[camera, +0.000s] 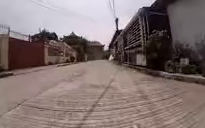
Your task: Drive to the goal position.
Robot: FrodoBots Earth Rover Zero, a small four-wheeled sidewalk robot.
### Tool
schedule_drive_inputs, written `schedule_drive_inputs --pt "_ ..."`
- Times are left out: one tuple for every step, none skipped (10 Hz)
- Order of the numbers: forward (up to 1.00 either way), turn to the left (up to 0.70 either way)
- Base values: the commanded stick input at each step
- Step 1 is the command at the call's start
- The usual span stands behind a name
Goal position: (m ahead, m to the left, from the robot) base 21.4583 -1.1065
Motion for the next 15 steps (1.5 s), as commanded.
schedule_drive_inputs --pt "0.7 0.0" --pt "0.7 0.0" --pt "0.7 0.0" --pt "0.7 0.0" --pt "0.7 0.0" --pt "0.7 0.0" --pt "0.7 0.0" --pt "0.7 0.0" --pt "0.7 0.0" --pt "0.7 0.0" --pt "0.7 0.0" --pt "0.7 0.0" --pt "0.7 0.0" --pt "0.7 0.0" --pt "0.7 0.0"
